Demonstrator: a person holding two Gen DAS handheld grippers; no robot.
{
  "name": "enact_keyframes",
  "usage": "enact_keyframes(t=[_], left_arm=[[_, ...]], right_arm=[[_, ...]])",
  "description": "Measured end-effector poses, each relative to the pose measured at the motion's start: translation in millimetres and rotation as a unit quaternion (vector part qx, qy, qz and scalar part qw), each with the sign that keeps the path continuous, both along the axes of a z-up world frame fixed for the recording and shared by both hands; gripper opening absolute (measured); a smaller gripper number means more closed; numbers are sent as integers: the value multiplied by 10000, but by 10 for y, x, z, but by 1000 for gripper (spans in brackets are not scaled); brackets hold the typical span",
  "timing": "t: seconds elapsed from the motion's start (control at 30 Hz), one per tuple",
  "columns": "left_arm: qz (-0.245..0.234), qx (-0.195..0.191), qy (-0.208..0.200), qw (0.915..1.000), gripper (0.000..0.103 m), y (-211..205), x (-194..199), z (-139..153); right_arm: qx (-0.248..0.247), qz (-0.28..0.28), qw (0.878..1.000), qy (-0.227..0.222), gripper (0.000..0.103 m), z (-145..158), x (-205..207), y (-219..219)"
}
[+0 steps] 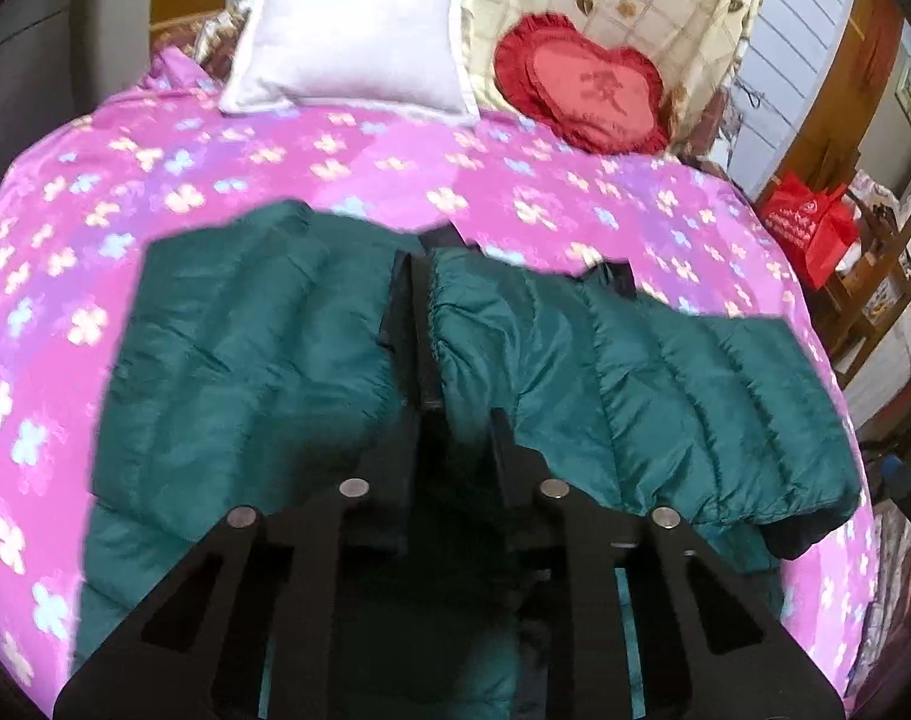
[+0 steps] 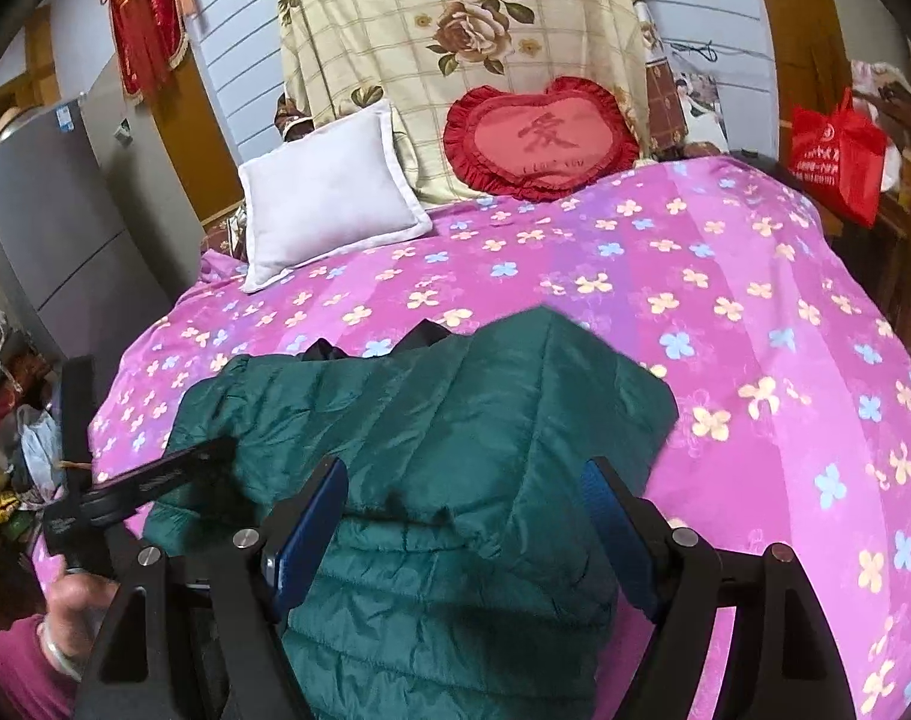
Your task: Fold large clothes
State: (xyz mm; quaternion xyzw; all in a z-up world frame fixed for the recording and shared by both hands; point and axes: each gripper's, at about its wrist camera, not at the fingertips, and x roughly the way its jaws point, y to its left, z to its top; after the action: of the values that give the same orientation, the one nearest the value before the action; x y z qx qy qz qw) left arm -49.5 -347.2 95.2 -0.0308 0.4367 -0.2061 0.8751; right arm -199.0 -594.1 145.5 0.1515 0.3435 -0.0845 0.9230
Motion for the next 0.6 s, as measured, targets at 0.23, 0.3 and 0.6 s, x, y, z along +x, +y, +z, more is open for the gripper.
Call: enact_keyframes(t=[0.23, 0.3, 0.6], left_arm=[[435, -141, -255, 9986, 15, 722, 137, 191], [508, -44, -244, 9984, 15, 812, 168, 128], [376, -68, -20, 9993, 30, 932, 136, -109]], right_arm=[[-258, -39, 9996, 95, 78, -91, 420, 103], [-336, 17, 9990, 297, 78, -225, 615, 163], [-730, 172, 9918, 1039, 82, -1029, 1270, 356]])
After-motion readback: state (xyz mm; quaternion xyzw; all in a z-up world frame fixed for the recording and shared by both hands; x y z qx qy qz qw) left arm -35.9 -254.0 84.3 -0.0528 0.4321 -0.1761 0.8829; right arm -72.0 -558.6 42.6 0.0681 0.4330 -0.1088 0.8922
